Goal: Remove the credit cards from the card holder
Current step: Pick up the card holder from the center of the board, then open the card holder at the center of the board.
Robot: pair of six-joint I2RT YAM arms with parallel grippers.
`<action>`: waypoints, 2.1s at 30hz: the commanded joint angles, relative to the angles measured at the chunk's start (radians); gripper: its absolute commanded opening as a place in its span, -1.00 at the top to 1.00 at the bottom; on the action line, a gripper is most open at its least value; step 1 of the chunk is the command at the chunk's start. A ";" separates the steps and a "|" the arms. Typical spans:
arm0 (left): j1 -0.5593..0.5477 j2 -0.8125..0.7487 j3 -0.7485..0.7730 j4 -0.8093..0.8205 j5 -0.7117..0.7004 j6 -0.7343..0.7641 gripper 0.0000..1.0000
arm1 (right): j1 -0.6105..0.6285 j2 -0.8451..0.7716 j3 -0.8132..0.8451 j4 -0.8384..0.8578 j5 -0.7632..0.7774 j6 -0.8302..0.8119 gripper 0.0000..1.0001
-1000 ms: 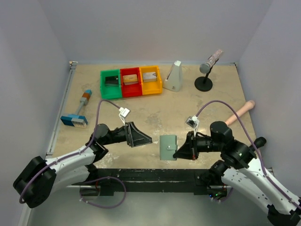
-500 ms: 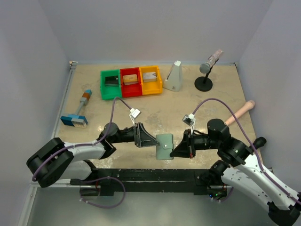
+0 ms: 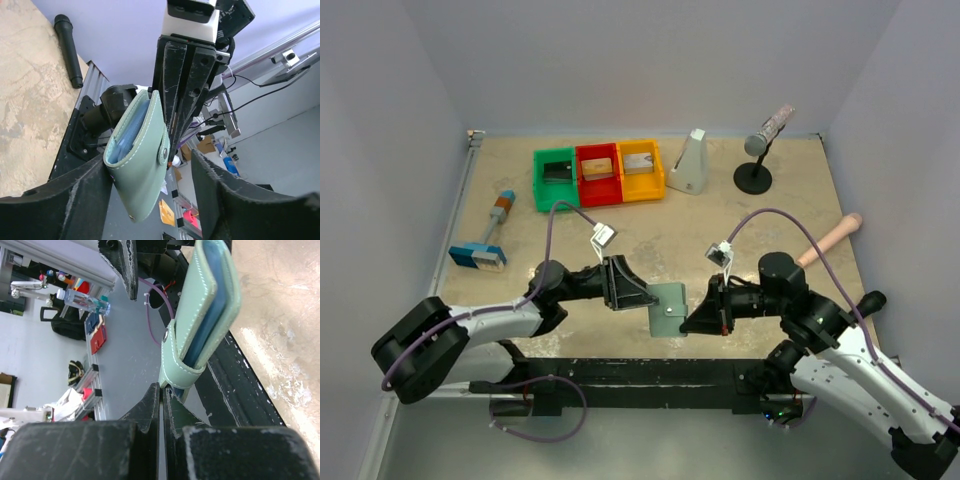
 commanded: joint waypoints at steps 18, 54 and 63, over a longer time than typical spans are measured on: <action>-0.007 -0.121 0.041 -0.103 -0.021 0.084 0.19 | 0.005 -0.017 -0.006 0.025 0.035 -0.018 1.00; -0.012 -0.378 0.300 -1.118 -0.288 0.536 1.00 | 0.008 -0.021 0.251 -0.356 0.435 -0.162 -0.56; -0.087 -0.361 0.472 -1.533 -0.757 0.500 1.00 | 0.336 0.221 0.530 -0.582 1.155 -0.093 -0.80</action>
